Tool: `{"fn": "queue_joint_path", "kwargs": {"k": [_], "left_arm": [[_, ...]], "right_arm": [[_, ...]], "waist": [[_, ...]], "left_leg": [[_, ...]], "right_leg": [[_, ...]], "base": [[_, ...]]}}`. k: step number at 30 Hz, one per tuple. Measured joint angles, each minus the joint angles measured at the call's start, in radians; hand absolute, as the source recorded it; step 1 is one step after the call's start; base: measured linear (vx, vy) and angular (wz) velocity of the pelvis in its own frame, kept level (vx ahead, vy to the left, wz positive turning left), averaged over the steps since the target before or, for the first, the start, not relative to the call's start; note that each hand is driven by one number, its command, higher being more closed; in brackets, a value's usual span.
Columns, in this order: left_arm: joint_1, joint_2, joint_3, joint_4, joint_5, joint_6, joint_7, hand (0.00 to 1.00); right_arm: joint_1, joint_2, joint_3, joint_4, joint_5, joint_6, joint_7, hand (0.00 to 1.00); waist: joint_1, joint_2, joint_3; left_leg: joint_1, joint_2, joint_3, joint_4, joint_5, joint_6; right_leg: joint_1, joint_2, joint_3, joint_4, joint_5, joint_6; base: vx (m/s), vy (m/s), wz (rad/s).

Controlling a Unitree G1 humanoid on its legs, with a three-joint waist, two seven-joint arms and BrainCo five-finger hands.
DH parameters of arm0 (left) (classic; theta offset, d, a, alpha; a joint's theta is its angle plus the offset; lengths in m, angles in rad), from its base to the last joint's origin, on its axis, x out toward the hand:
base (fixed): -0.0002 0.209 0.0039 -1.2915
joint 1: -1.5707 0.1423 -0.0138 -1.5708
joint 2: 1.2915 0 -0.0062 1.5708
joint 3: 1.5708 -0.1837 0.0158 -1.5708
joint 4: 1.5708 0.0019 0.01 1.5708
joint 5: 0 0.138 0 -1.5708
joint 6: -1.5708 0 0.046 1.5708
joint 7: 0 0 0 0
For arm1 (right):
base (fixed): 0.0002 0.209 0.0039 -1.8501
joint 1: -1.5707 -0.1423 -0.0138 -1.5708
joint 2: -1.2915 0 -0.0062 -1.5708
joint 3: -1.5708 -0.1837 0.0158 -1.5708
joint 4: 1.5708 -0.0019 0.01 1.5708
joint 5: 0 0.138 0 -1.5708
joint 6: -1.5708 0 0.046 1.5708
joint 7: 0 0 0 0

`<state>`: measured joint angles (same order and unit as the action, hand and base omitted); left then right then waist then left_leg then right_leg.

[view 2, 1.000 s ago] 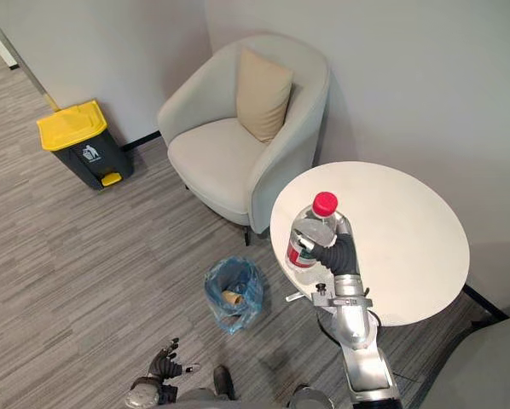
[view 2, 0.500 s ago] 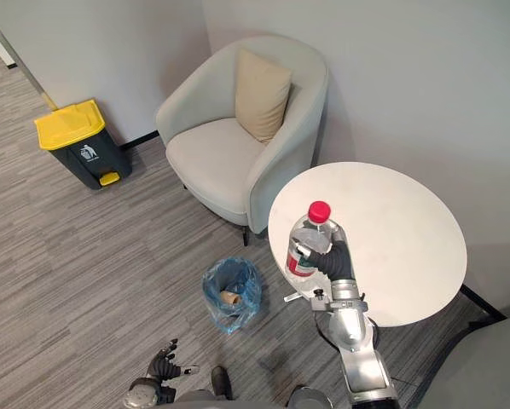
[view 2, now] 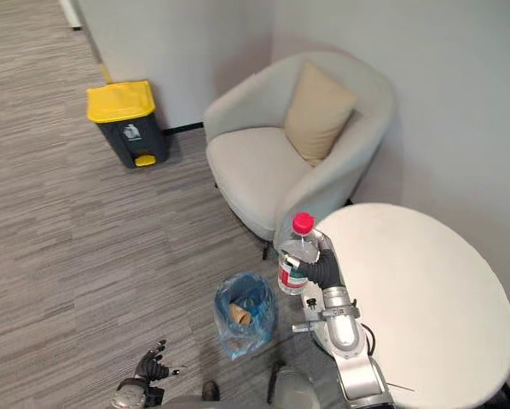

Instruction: Gather rubbish on tea table into small bin, then transfer packed bag to large trash can.

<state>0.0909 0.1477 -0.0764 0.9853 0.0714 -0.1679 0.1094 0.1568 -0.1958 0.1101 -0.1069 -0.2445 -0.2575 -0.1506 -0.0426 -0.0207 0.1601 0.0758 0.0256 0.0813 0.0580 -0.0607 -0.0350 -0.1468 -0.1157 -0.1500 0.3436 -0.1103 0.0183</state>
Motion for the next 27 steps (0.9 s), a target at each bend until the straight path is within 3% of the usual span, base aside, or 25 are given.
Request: {"fn": "queue_joint_path", "kwargs": {"k": [2,4,5,8,19,24,27], "left_arm": [[0.002,-0.022,0.000,0.003,0.000,-0.003,-0.001,0.00],[0.000,-0.025,0.002,-0.002,-0.001,-0.005,-0.002,0.00],[0.000,-0.024,0.003,-0.010,-0.001,-0.007,-0.002,0.00],[0.000,-0.022,0.008,-0.015,-0.001,-0.013,-0.002,0.00],[0.009,-0.022,0.004,-0.013,0.002,-0.010,-0.001,0.00],[0.000,-0.019,-0.003,-0.016,0.002,-0.011,0.000,0.00],[-0.052,-0.016,-0.010,-0.016,0.000,-0.011,0.003,0.00]], "right_arm": [[0.000,-0.010,-0.010,-0.003,0.005,-0.003,0.001,1.00],[0.021,-0.007,-0.042,-0.003,0.009,0.000,0.001,1.00],[0.031,-0.008,-0.051,-0.003,0.011,0.000,0.001,1.00],[0.029,-0.003,-0.053,-0.021,0.026,-0.002,0.000,1.00],[0.030,0.031,-0.032,-0.032,0.037,-0.005,0.000,1.00],[-0.021,0.002,0.035,0.010,0.027,-0.003,0.001,1.00],[-0.154,-0.041,0.094,0.057,0.026,-0.002,0.001,1.00]], "waist": [[-0.004,0.044,0.005],[-0.006,0.056,0.015],[0.002,0.050,0.019],[0.005,0.043,0.020],[0.003,0.055,0.022],[0.003,0.065,0.044],[0.004,0.071,0.115]], "left_leg": [[-0.041,0.022,-0.014,0.047,-0.023,-0.015],[-0.069,0.047,0.019,0.137,-0.049,-0.046],[-0.083,0.071,0.065,0.205,-0.068,-0.060],[-0.098,0.122,0.169,0.294,-0.098,-0.024],[0.015,0.075,0.208,0.015,-0.017,-0.020],[-0.038,0.072,0.234,0.030,-0.018,-0.014],[-0.146,0.073,0.232,0.126,-0.027,0.001]], "right_leg": [[0.031,0.014,-0.041,-0.061,0.001,-0.002],[0.093,0.026,-0.085,-0.110,0.005,-0.008],[0.141,0.038,-0.097,-0.140,0.007,-0.010],[0.201,0.066,-0.106,-0.193,0.011,-0.017],[0.180,0.079,-0.052,-0.276,0.085,-0.017],[0.105,0.074,-0.014,-0.233,0.089,-0.010],[-0.014,0.053,-0.009,-0.139,0.087,-0.012]], "base": [[0.18,-0.045,0.42],[0.15,-0.069,0.58],[0.15,-0.098,0.39],[0.10,-0.072,0.06],[-0.03,0.017,-0.13],[-0.14,-0.001,-0.21],[-0.17,0.005,0.00]]}}
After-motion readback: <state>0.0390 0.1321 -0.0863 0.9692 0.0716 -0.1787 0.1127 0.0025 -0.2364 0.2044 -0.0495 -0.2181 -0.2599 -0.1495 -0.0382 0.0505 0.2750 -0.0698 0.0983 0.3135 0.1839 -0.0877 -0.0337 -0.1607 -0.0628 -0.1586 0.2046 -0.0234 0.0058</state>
